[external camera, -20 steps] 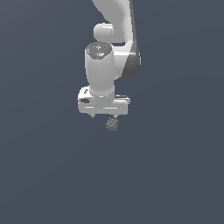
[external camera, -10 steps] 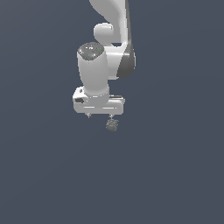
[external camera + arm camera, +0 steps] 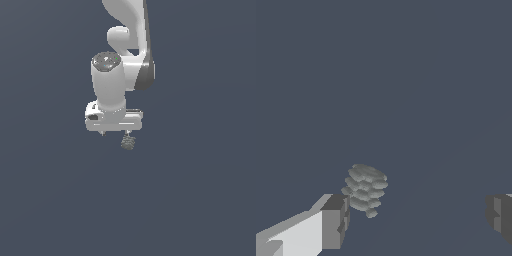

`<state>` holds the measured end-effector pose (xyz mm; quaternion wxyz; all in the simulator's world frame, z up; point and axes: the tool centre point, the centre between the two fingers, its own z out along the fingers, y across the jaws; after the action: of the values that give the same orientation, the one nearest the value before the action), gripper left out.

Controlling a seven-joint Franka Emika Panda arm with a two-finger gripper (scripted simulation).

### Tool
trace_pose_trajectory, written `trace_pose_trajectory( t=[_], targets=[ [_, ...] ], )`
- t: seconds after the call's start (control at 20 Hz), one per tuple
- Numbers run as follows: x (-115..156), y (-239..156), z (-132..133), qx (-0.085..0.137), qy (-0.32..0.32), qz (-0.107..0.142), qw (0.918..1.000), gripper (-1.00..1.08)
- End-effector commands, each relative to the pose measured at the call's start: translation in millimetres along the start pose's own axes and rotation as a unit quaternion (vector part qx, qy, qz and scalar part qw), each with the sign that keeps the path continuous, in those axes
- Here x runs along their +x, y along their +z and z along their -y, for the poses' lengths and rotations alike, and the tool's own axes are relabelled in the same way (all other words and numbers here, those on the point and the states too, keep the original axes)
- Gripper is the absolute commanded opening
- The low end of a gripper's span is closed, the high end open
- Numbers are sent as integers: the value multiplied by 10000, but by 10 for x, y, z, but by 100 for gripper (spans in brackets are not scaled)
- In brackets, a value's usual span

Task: Pick up the object and move it to a goal position.

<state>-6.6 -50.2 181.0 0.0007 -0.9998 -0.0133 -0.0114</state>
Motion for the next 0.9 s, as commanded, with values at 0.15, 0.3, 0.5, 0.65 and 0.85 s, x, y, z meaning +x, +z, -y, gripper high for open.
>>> trace_pose_trajectory(
  t=[0.15, 0.3, 0.5, 0.65, 0.85],
  targets=[
    [-38, 94, 38, -16, -559, 20, 9984, 100],
    [-66, 160, 67, -25, -964, 34, 9953, 100],
    [-109, 257, 111, -32, -1563, 54, 9877, 100],
    [-142, 327, 146, -34, -2010, 68, 9796, 100],
    [-189, 419, 195, -32, -2601, 84, 9655, 100]
  ],
)
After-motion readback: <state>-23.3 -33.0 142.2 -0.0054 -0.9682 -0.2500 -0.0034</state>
